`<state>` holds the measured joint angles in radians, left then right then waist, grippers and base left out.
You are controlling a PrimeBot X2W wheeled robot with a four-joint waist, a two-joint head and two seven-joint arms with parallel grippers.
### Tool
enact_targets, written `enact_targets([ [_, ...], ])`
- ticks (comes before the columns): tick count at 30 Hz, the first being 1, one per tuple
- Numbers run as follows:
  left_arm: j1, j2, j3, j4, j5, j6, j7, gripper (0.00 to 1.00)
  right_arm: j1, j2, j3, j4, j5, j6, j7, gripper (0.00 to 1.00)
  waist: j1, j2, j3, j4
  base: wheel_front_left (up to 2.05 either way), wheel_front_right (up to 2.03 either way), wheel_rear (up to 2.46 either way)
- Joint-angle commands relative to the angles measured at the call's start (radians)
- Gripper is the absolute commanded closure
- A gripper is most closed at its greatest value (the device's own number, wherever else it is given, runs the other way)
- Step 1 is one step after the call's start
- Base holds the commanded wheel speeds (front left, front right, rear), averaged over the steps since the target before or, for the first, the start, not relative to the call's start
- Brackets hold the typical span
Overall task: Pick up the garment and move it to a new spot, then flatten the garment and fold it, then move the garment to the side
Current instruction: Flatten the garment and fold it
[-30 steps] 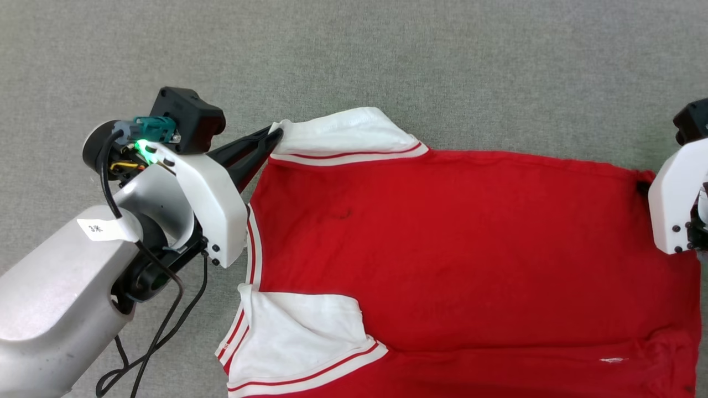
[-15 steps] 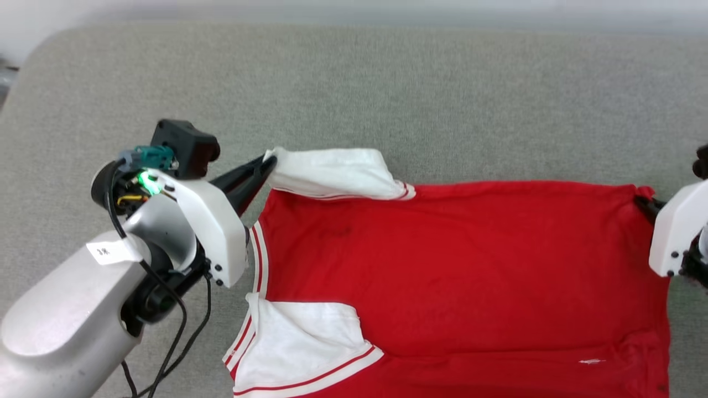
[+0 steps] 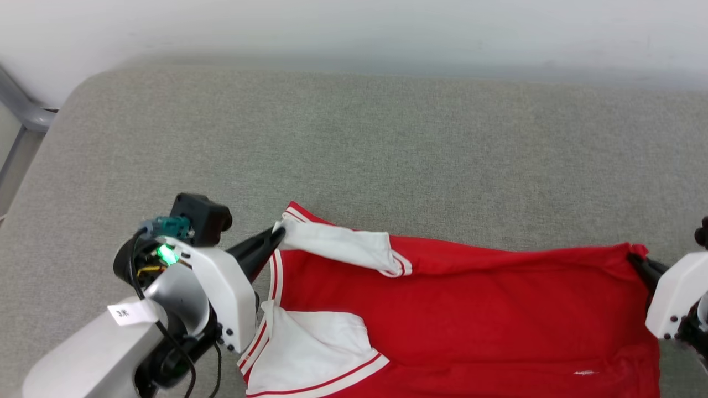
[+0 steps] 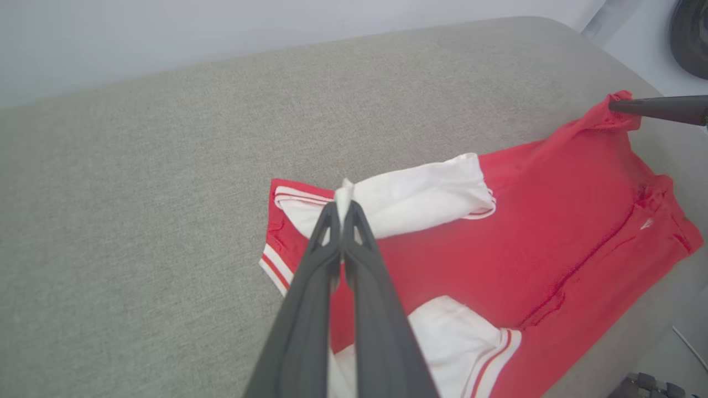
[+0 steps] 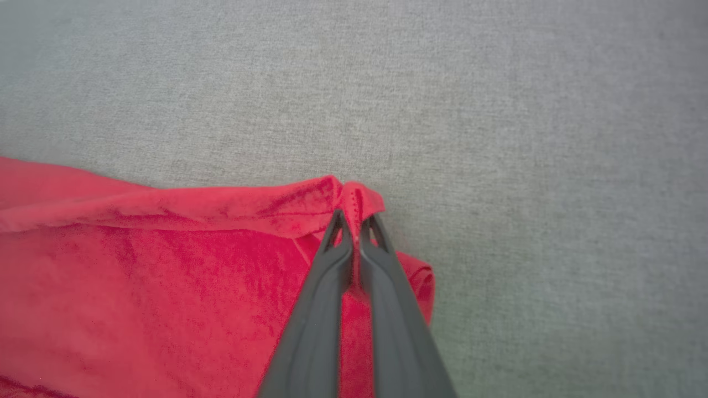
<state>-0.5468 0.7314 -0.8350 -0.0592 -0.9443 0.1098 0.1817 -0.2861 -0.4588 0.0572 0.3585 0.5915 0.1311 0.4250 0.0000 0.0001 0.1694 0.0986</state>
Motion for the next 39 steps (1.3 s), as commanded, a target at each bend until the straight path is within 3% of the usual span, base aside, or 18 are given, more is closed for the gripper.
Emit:
enact_targets([
  [1, 0.020, 0.003, -0.002, -0.004, -0.003, 0.006, -0.007, 1.00, 0.025, -0.002, -0.002, -0.009, 0.013, -0.001, -0.004, 1.00, 0.0000, -0.0001, -0.012, 0.007, 0.00, 0.00, 0.00],
  [7, 0.102, 0.018, -0.035, -0.025, -0.017, 0.024, 0.001, 1.00, 0.126, 0.011, -0.027, -0.048, 0.078, -0.001, 0.024, 1.00, 0.0000, -0.0001, -0.042, 0.021, 0.00, 0.00, 0.00],
  [24, 0.259, 0.084, -0.069, -0.031, -0.066, 0.042, -0.007, 1.00, 0.299, -0.081, -0.015, -0.189, 0.176, -0.001, 0.171, 1.00, 0.0000, -0.0001, -0.079, 0.011, 0.00, 0.00, 0.00],
  [36, 0.249, 0.022, -0.124, 0.088, -0.047, -0.003, 0.009, 1.00, 0.335, -0.136, 0.068, -0.197, 0.144, -0.001, 0.204, 1.00, 0.0000, -0.0001, -0.047, 0.009, 0.00, 0.00, 0.00],
  [37, 0.244, 0.018, -0.126, 0.103, -0.035, -0.001, -0.001, 0.00, 0.332, -0.138, 0.071, -0.192, 0.143, -0.001, 0.206, 0.31, 0.0000, -0.0001, -0.045, 0.009, 0.00, 0.00, 0.00],
  [38, 0.241, 0.011, -0.129, 0.116, -0.034, 0.001, -0.005, 0.00, 0.327, -0.139, 0.075, -0.190, 0.143, -0.001, 0.201, 0.00, 0.0000, -0.0001, -0.043, 0.008, 0.00, 0.00, 0.00],
  [39, 0.238, 0.005, -0.134, 0.129, -0.024, 0.000, -0.008, 0.00, 0.323, -0.138, 0.080, -0.188, 0.147, -0.001, 0.199, 0.00, 0.0000, -0.0001, -0.041, 0.008, 0.00, 0.00, 0.00],
])
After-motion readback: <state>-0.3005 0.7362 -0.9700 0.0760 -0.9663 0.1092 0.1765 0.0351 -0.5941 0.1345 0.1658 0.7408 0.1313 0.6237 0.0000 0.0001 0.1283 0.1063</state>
